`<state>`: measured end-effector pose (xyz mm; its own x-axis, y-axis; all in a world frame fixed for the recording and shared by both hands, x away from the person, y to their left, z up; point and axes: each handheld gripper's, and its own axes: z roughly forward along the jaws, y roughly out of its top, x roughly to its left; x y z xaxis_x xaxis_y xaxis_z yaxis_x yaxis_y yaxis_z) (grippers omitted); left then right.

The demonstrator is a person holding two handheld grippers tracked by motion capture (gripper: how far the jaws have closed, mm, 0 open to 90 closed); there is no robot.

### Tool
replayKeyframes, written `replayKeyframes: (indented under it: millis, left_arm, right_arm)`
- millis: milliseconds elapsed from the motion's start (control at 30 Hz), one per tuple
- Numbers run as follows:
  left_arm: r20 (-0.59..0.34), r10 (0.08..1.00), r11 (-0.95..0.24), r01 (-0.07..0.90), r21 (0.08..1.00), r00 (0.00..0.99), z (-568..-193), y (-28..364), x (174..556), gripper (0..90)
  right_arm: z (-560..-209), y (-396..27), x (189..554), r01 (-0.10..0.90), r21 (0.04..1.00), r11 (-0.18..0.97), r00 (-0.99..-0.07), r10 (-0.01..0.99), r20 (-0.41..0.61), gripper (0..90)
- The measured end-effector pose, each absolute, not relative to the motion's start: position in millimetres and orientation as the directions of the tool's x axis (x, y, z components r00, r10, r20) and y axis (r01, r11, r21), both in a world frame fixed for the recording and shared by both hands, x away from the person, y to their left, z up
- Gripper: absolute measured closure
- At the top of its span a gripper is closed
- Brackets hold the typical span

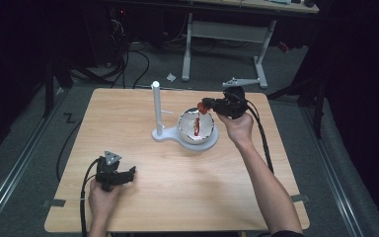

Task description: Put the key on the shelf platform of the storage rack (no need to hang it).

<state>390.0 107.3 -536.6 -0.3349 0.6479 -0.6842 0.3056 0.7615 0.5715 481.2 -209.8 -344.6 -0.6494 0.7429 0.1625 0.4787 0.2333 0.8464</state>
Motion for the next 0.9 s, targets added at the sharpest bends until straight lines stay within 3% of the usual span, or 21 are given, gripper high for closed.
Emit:
replayKeyframes:
  millis: [900]
  left_arm:
    - [-0.687, 0.641, 0.767, 0.302, 0.566, -0.342, -536.3, 106.9, 390.1, 18.7]
  right_arm:
    - [-381.7, -201.4, 490.2, 0.528, 0.816, 0.234, -0.627, 0.756, 0.188, 85.9]
